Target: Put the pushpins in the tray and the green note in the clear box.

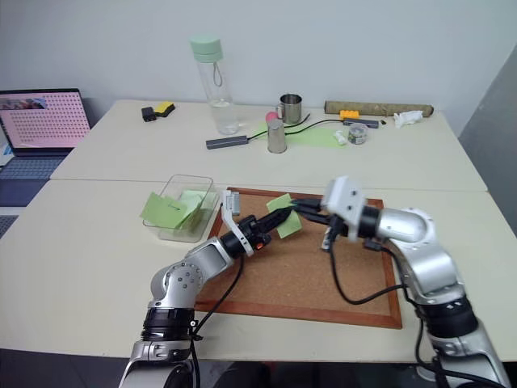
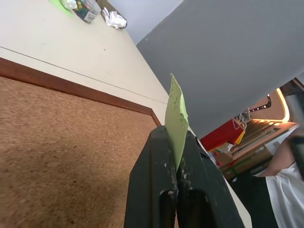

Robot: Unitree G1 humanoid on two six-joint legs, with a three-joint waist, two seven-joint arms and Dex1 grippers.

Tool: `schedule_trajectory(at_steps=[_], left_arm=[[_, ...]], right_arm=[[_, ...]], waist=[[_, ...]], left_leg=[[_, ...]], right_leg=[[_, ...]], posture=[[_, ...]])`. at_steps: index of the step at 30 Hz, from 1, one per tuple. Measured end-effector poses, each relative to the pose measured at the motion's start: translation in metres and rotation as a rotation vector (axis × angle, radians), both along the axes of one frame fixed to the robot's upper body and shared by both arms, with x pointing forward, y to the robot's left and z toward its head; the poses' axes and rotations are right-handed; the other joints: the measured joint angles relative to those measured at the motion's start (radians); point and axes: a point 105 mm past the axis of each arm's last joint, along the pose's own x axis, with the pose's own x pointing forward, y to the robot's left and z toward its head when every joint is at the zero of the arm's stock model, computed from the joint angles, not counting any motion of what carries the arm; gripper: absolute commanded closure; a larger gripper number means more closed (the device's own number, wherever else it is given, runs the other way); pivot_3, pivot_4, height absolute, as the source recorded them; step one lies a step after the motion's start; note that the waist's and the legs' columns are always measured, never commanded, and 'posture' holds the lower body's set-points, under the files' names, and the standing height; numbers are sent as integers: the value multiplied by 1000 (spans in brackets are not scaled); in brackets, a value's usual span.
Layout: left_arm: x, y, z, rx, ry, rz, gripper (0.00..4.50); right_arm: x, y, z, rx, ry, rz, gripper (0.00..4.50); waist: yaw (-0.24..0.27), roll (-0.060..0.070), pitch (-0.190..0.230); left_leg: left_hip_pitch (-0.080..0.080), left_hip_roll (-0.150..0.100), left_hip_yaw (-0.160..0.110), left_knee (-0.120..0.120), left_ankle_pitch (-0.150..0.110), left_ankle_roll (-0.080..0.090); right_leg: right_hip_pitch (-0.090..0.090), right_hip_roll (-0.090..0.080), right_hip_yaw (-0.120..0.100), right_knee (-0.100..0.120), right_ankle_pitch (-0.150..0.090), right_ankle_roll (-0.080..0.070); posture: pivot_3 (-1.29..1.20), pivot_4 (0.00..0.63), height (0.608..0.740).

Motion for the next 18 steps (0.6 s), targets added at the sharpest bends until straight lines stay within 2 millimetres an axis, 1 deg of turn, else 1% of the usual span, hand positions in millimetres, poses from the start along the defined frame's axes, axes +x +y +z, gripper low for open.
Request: schedule_trajectory(at_steps=[1, 2, 3, 4, 5, 6, 8, 10, 11, 12, 13, 15, 16, 17, 18], left_arm=[[-2, 3, -2, 53, -26, 12, 4446], [-3, 5, -3, 79, -43, 21, 4446], [-4, 5, -3, 105, -56, 25, 4446], [-5, 6, -1, 131, -84, 30, 4446], [-9, 5, 3, 170, -127, 23, 4446], [-10, 4, 3, 175, -136, 19, 4446], [-14, 0, 8, 194, -174, -1, 4446], [-21, -7, 13, 218, -218, -37, 4446], [-22, -7, 14, 223, -225, -42, 4446], [-25, -8, 15, 238, -243, -59, 4480], [-26, -10, 16, 249, -255, -69, 4500], [-29, -13, 17, 261, -268, -86, 4500], [-31, -14, 17, 268, -274, -93, 4500], [-33, -16, 17, 276, -283, -104, 4500], [-34, -17, 17, 277, -286, -107, 4500]], right_arm=[[5, -28, -5, -12, 41, -112, 4500], [8, -48, -10, -19, 70, -186, 4500], [9, -60, -13, -27, 90, -232, 4500], [7, -79, -21, -50, 129, -298, 4500], [6, -102, -33, -83, 181, -380, 4500], [5, -106, -35, -87, 190, -396, 4500], [7, -125, -47, -108, 231, -489, 4500], [11, -152, -60, -123, 284, -631, 4500], [12, -156, -62, -121, 296, -654, 4500], [13, -165, -69, -117, 319, -706, 4240], [14, -173, -74, -114, 338, -749, 4084], [16, -180, -80, -111, 358, -791, 3675], [17, -181, -81, -109, 362, -801, 3506], [18, -182, -81, -104, 365, -810, 3181], [18, -183, -81, -103, 365, -812, 3001]], waist=[[4, 0, 0], [7, 0, 0], [9, 0, 0], [11, 0, 0], [12, 0, 0], [12, 0, 0], [7, 0, 0], [7, 0, 0], [7, 0, 0], [6, 1, 0], [6, 1, 0], [7, 1, 0], [7, 1, 0], [7, 1, 0], [7, 1, 0]], left_leg=[[-1, 0, 0, 0, 0, 0], [-1, 0, 0, 0, 0, 0], [-1, 0, 0, 0, 0, 0], [-1, 0, 0, 0, 0, 1], [-1, 0, 0, 0, -1, 1], [-1, 0, 0, 0, -1, 1], [-1, 0, 2, 0, -1, 2], [0, 0, 1, 0, -1, 2], [-1, 0, 1, 0, -1, 2], [-1, 0, 2, 0, -1, 2], [-1, 0, 2, 0, -1, 2], [-1, 0, 2, 0, -1, 1], [-1, 0, 2, 0, -1, 1], [-1, 0, 2, 0, -1, 1], [-1, 0, 2, 0, -1, 1]], right_leg=[[0, 0, 0, -1, 0, 0], [0, 0, 0, -1, 0, 0], [-1, 0, 0, -1, 0, 0], [-1, 0, 0, -1, 0, 0], [-1, 0, 0, 0, 0, 0], [-1, 0, 0, 0, 0, 0], [-1, 0, 1, 1, 0, 0], [-1, 0, 1, 1, 0, 0], [-1, 0, 1, 1, 0, 0], [-1, 0, 1, 1, 0, 0], [-1, 0, 1, 1, 0, 0], [-1, 0, 1, 1, 0, 0], [-1, 0, 1, 1, 0, 0], [-1, 0, 1, 1, 0, 0], [-1, 0, 1, 1, 0, 0]], posture=[[0, 150, 740], [0, 150, 740], [0, 150, 740], [0, 150, 740], [0, 150, 740], [0, 150, 740], [0, 150, 740], [0, 150, 740], [0, 150, 740], [0, 150, 740], [0, 150, 740], [0, 150, 740], [0, 150, 740], [0, 150, 740], [0, 150, 740]])
